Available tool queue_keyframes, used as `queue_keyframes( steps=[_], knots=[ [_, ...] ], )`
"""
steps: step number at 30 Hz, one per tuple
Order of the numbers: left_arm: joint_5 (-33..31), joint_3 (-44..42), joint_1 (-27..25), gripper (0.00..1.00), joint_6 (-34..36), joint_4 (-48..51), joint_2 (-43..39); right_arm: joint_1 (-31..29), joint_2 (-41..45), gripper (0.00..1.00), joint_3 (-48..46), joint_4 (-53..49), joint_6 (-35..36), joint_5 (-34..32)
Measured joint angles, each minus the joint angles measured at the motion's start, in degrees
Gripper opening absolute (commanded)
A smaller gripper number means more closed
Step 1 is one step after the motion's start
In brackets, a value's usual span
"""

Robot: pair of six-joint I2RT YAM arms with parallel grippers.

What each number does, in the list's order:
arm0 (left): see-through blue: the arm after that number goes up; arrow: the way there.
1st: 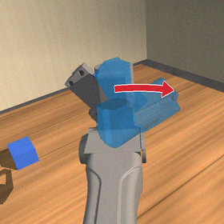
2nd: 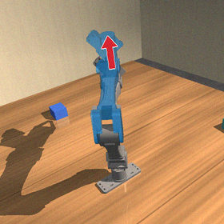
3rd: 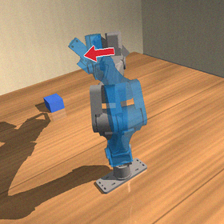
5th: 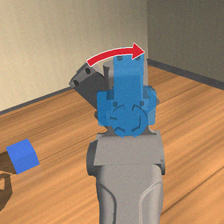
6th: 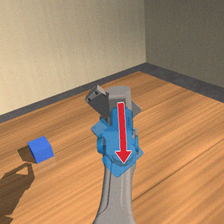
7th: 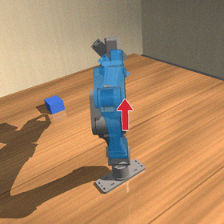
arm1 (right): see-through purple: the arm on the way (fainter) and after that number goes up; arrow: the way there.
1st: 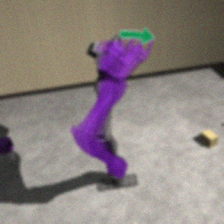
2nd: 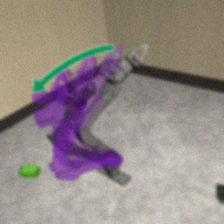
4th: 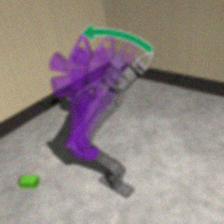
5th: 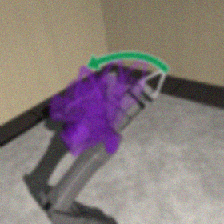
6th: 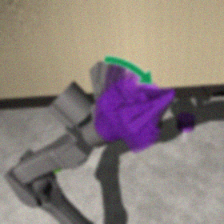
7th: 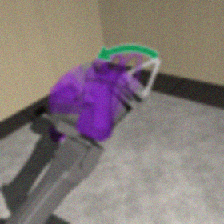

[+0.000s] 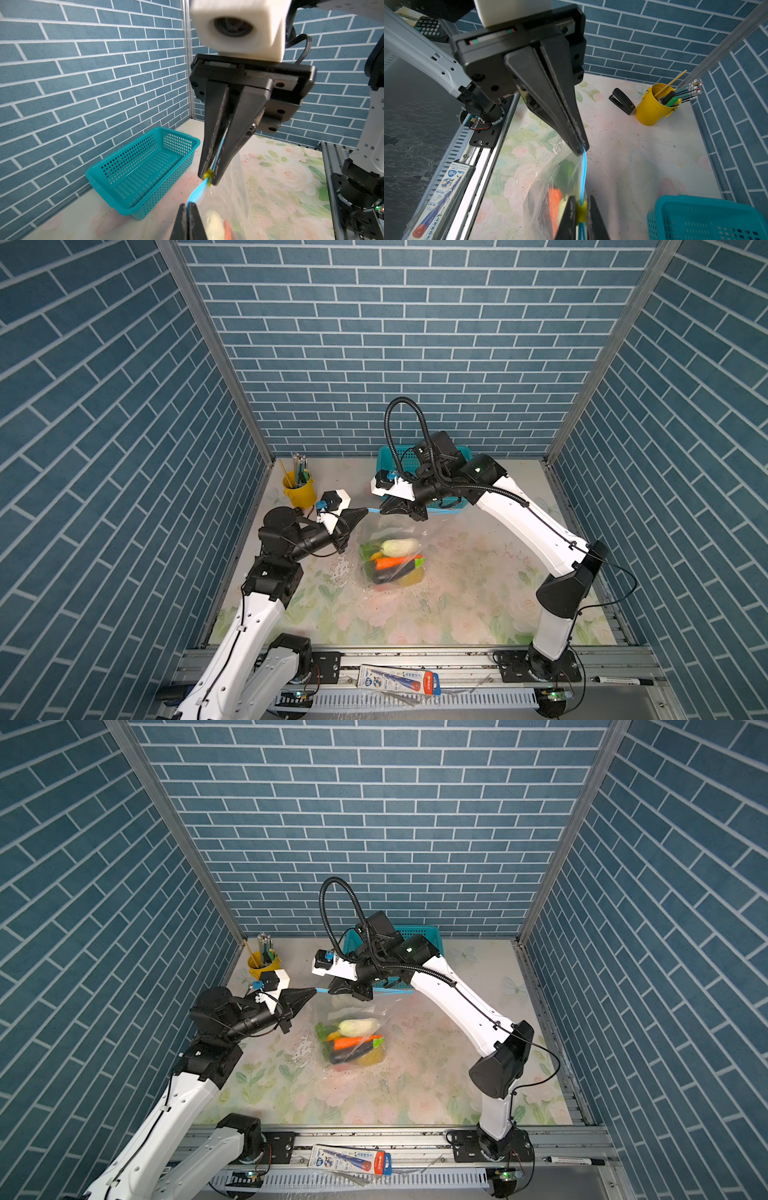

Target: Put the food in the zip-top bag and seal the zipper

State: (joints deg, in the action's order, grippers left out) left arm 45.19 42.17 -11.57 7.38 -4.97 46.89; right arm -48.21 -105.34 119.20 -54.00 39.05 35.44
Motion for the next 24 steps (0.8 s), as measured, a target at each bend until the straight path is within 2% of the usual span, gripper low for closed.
queue_keyframes(
  steps=[24],
  knots=[
    [-10.1,-0.9,-0.2,0.0,0.9,0.4,-1.7,1.2,0.0,0.0,0.0,-0.9,0.1,-1.3]
  ],
)
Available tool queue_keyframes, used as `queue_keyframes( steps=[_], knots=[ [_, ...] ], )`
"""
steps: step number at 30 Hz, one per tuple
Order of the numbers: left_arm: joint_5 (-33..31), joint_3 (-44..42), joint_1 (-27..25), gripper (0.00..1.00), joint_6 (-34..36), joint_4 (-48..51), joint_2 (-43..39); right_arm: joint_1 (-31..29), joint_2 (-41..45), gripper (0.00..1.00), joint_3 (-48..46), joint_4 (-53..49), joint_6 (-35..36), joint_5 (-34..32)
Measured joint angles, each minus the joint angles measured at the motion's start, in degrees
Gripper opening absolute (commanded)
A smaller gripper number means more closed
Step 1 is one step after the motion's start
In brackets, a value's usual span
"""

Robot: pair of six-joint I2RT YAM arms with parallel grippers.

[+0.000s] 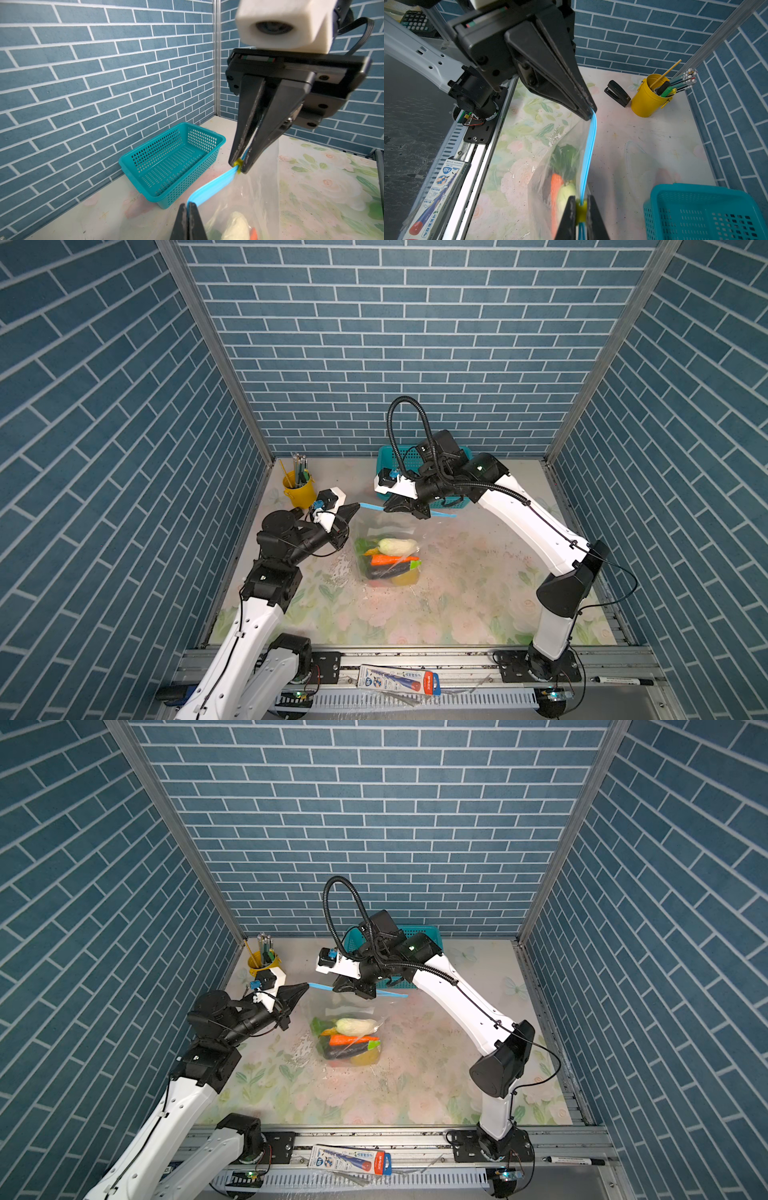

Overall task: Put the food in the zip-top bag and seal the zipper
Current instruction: 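Slide the right gripper along the zipper away from the left gripper, pressing it shut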

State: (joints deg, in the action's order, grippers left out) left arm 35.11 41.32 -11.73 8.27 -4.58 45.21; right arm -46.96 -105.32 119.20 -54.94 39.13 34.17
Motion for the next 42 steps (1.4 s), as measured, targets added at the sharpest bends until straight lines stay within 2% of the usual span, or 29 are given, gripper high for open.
queue_keyframes(
  steps=[20,42],
  knots=[
    [-9.0,0.0,-0.2,0.0,-2.0,-0.4,2.4,1.1,0.6,0.0,0.0,-0.4,0.3,-1.1],
    [-13.6,0.5,0.1,0.0,-2.5,-0.1,2.8,2.8,3.8,0.0,-2.5,-0.4,0.3,-1.8]
  ],
)
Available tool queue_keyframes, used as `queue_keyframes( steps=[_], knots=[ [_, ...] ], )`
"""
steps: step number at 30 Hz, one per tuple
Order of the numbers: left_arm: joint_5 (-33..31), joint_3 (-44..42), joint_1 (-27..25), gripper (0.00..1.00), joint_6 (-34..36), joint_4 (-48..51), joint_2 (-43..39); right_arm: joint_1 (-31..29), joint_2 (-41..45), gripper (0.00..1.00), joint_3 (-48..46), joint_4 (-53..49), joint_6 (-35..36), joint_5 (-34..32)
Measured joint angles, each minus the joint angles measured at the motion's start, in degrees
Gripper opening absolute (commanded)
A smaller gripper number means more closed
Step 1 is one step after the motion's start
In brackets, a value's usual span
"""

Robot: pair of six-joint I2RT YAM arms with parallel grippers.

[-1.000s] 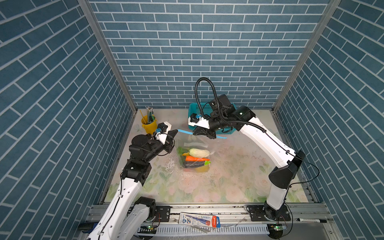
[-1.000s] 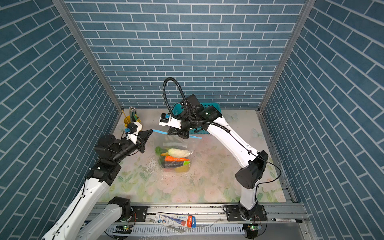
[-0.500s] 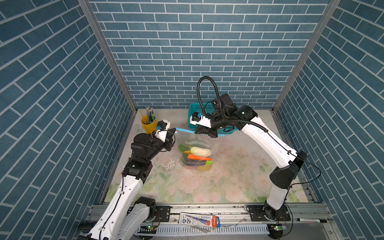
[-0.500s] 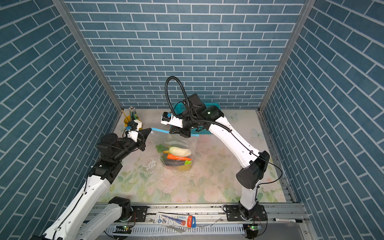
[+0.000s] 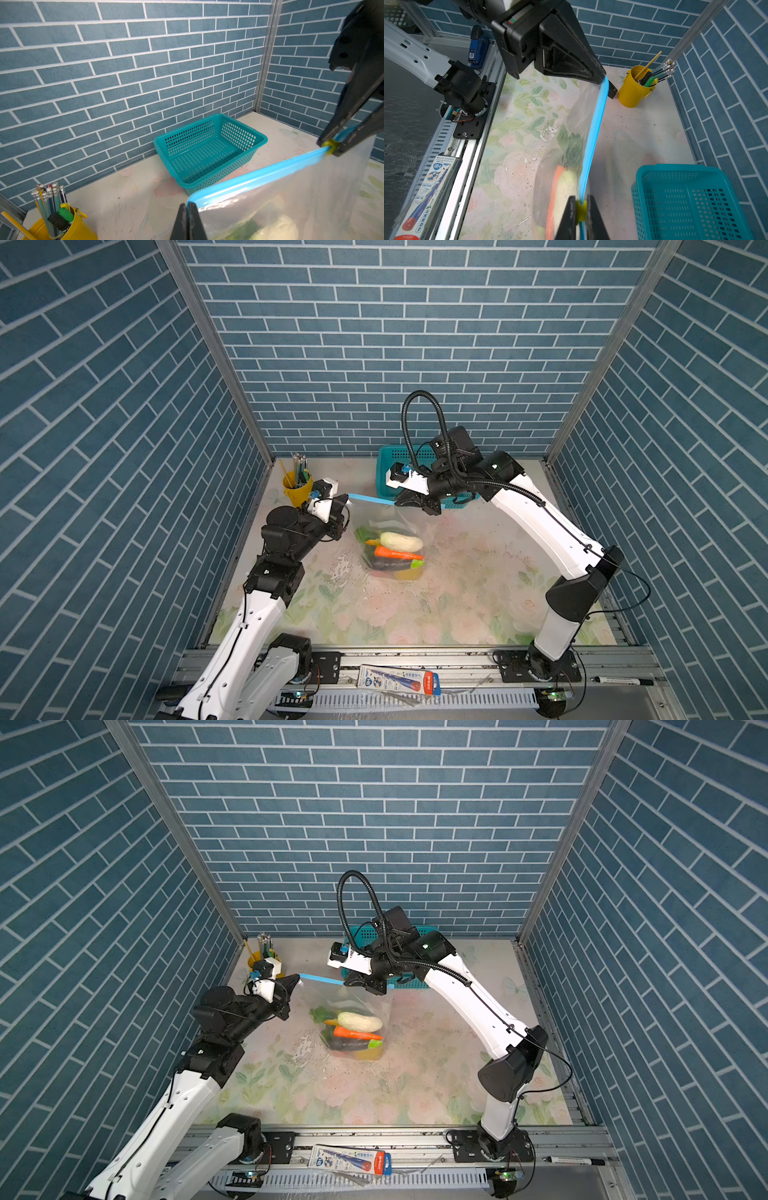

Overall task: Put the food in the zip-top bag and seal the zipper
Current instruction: 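Slide the right gripper along the zipper away from the left gripper, pressing it shut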

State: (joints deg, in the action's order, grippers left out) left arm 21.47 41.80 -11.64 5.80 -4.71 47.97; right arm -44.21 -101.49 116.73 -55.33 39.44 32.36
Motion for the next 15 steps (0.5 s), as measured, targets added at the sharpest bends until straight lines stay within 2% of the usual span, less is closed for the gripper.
queue_keyframes(
  steps=[15],
  knots=[
    [-1.3,0.0,1.4,0.0,0.0,0.7,-0.1,0.9,1.8,0.0,-1.9,0.0,0.0,-0.2]
  ],
)
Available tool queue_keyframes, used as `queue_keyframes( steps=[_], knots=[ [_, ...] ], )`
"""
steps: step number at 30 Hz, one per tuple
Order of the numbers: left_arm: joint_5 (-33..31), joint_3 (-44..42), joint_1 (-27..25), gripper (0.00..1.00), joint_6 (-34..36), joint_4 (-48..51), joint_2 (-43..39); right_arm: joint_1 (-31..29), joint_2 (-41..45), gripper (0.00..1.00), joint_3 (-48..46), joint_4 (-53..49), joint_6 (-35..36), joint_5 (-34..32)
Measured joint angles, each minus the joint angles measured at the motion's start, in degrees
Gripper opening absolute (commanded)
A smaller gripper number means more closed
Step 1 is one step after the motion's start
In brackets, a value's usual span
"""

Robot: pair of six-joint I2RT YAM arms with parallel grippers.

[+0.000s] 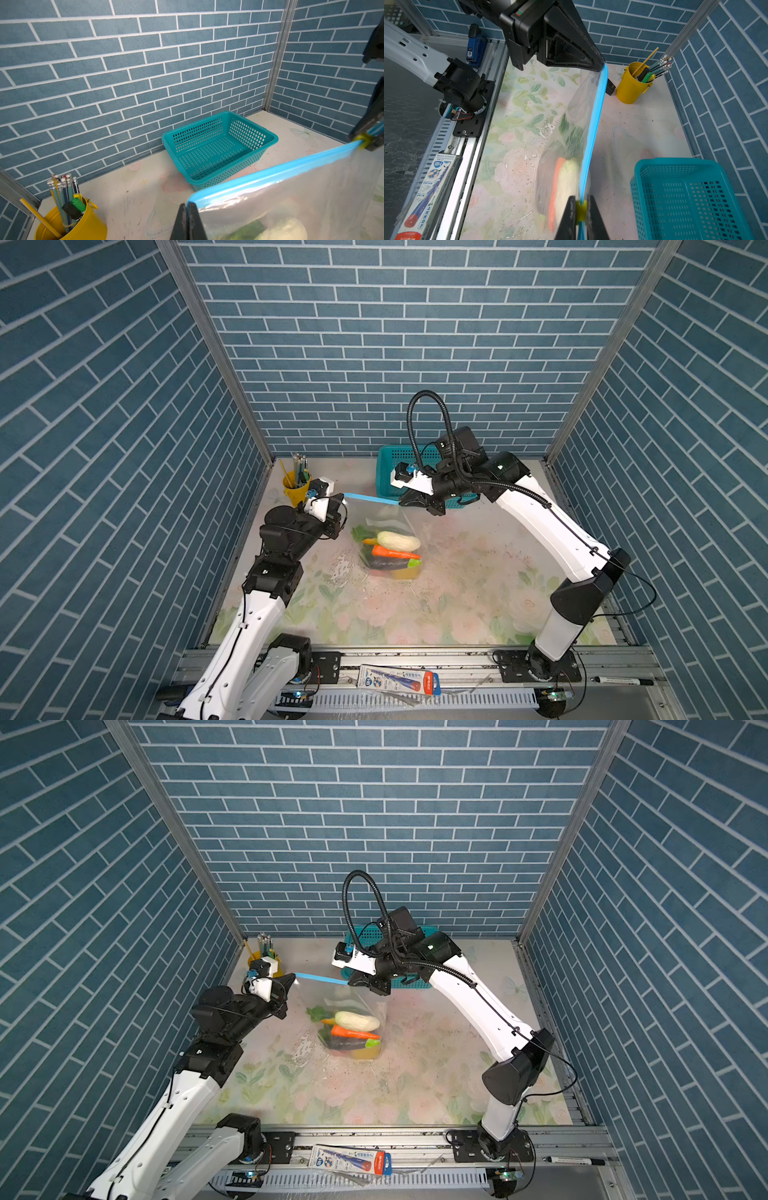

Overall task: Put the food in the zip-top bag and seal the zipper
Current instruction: 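Slide the right gripper along the zipper away from the left gripper, pressing it shut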

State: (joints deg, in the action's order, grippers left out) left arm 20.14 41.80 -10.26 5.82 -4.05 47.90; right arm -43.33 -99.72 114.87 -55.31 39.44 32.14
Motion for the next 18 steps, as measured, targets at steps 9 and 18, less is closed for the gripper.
queue_keyframes(
  steps=[9,18],
  knots=[
    [0.0,0.0,0.6,0.0,0.0,0.2,0.0,0.5,1.2,0.0,-0.8,0.1,0.0,0.0],
    [-0.2,0.1,1.4,0.0,0.0,0.4,-0.1,0.9,2.9,0.0,-2.9,0.4,0.0,-0.1]
  ],
)
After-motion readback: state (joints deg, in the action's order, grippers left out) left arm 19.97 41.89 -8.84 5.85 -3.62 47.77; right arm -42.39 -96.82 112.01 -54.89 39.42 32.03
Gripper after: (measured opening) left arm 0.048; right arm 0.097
